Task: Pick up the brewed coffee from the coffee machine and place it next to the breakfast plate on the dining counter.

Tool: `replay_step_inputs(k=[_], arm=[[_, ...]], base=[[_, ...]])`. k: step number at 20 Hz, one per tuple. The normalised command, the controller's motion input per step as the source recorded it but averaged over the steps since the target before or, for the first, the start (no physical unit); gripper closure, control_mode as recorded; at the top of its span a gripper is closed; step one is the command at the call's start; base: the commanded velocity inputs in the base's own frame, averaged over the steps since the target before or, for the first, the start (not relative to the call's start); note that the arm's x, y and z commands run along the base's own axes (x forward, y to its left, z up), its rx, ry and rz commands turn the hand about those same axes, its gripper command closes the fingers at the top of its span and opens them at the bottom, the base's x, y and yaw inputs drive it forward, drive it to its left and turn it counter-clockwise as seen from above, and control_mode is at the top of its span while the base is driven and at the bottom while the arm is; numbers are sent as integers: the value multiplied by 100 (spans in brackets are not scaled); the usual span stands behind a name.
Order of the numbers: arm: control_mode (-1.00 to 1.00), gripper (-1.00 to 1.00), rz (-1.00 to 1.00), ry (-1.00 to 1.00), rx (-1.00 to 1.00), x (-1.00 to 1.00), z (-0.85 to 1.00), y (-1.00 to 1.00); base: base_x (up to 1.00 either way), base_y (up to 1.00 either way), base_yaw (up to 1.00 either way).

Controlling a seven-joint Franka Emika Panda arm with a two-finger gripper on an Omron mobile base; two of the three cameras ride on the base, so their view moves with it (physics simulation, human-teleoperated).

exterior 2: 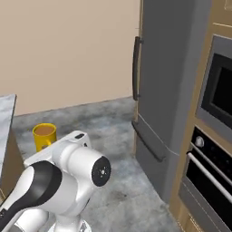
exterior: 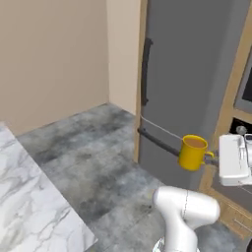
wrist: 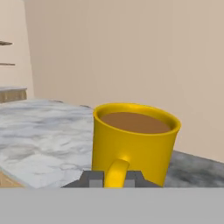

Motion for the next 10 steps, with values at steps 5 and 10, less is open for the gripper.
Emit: replay_step_inputs(k=[5,10], arm=[[100,100,0,0,0,0,0,0],[100,100,0,0,0,0,0,0]], base=[[13,-69,60],[93,-19,49]])
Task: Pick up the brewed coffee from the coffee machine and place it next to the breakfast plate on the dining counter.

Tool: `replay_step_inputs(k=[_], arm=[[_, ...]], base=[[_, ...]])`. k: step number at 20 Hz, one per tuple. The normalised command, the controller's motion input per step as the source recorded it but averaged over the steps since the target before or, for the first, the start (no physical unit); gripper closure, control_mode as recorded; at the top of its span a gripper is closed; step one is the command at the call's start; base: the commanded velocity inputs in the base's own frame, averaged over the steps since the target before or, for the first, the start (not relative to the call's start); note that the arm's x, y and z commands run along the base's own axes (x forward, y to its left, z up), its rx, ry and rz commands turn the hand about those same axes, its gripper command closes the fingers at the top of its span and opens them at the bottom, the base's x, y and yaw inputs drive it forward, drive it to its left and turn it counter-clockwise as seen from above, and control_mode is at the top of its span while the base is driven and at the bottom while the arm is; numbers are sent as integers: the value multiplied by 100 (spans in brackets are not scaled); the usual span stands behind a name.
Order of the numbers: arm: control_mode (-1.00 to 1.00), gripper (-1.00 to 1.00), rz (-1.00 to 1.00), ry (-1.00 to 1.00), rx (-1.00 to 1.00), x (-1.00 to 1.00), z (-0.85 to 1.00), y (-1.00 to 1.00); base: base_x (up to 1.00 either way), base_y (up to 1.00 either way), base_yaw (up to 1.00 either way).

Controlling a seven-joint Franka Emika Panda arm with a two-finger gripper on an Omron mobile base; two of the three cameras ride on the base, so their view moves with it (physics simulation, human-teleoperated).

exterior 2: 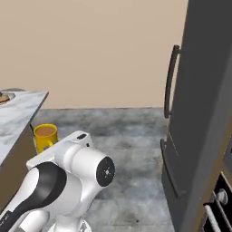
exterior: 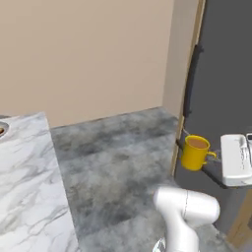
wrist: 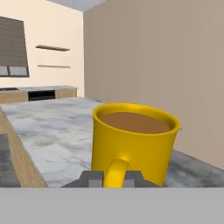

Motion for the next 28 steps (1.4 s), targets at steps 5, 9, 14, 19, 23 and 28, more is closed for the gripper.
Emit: replay_step_inputs(k=[5,9,14,19,23,28], arm=[[100,100,0,0,0,0,0,0],[100,100,0,0,0,0,0,0],[100,100,0,0,0,0,0,0],[100,100,0,0,0,0,0,0],[100,100,0,0,0,0,0,0],[100,100,0,0,0,0,0,0]], base=[[100,-15,42],[100,-79,37],[100,-15,40],[100,-12,45],[100,-61,43],[100,-54,47]])
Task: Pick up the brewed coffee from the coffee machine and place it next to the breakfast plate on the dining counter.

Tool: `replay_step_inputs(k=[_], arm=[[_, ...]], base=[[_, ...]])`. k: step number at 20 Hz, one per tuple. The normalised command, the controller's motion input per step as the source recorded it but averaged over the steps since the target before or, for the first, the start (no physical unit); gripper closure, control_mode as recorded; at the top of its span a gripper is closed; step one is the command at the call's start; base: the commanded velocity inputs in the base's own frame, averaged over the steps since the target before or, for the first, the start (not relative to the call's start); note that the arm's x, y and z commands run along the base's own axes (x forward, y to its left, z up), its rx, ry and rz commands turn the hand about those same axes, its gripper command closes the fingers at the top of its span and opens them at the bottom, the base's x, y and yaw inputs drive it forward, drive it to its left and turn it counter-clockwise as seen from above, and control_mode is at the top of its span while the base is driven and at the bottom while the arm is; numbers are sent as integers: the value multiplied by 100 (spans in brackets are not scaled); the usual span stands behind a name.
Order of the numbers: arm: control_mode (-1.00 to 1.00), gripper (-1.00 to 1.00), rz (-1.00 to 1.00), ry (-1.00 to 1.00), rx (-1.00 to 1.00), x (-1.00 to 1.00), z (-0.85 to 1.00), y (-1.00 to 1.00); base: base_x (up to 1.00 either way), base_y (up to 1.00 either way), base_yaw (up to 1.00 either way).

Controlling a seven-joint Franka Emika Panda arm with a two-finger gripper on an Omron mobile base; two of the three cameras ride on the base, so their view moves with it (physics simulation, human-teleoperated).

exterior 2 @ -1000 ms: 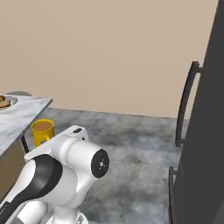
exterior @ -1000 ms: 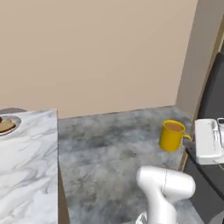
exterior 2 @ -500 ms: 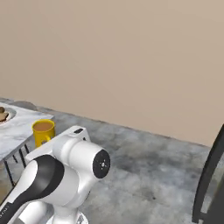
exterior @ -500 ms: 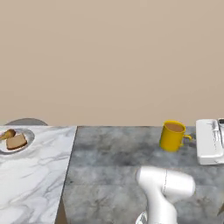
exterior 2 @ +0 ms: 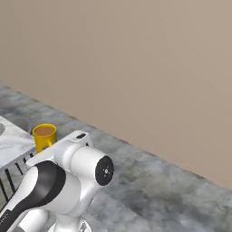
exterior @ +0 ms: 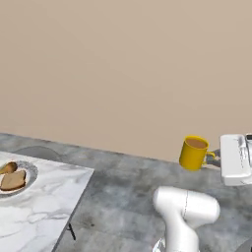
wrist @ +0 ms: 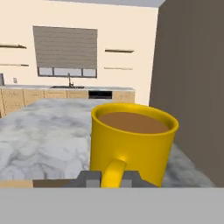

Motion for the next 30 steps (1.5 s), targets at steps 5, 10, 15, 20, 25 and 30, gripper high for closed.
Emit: replay_step_inputs(k=[5,10,15,20,25,30], arm=[[100,100,0,0,0,0,0,0],[100,100,0,0,0,0,0,0],[100,100,0,0,0,0,0,0],[100,100,0,0,0,0,0,0],[100,100,0,0,0,0,0,0],[100,100,0,0,0,0,0,0]], base=[[100,-52,48],[100,-64,46],[100,-58,46],[100,-30,48],[100,-3,55],[89,-22,60]])
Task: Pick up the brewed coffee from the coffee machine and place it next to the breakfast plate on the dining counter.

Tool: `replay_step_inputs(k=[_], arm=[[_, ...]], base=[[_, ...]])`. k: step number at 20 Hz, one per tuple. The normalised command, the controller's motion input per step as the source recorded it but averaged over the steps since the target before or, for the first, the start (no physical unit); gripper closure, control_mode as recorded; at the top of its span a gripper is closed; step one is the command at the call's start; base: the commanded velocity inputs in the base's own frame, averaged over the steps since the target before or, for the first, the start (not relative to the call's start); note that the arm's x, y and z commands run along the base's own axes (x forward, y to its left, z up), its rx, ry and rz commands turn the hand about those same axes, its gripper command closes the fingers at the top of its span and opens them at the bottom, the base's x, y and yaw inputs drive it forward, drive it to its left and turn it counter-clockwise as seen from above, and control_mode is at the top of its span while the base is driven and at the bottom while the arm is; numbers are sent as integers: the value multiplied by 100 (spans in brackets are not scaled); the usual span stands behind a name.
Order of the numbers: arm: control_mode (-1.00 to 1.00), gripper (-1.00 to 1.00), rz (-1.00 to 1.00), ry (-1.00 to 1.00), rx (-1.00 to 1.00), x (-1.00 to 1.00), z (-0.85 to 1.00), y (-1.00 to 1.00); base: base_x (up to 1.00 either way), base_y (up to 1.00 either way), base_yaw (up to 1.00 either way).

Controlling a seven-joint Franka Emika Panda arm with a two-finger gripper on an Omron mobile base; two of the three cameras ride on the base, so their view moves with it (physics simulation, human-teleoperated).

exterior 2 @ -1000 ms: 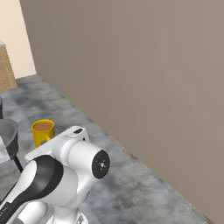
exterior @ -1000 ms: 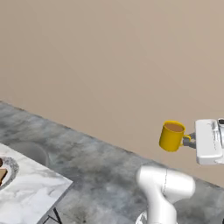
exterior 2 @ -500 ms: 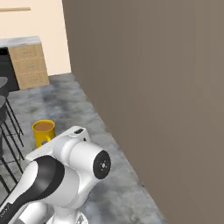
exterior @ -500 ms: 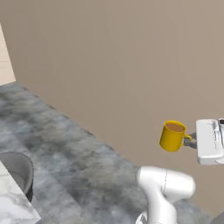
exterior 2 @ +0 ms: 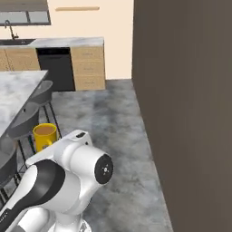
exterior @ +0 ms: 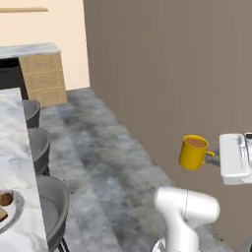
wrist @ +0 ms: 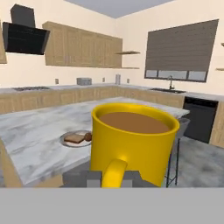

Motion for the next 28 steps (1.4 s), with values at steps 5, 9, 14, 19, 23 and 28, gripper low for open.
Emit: replay_step_inputs(k=[5,9,14,19,23,28], arm=[[100,100,0,0,0,0,0,0],[100,100,0,0,0,0,0,0],[100,100,0,0,0,0,0,0],[100,100,0,0,0,0,0,0],[100,100,0,0,0,0,0,0],[100,100,0,0,0,0,0,0]], base=[[88,-40,62],[94,-31,64],[92,-40,62],[68,-15,74],[34,-7,83],[19,-12,89]])
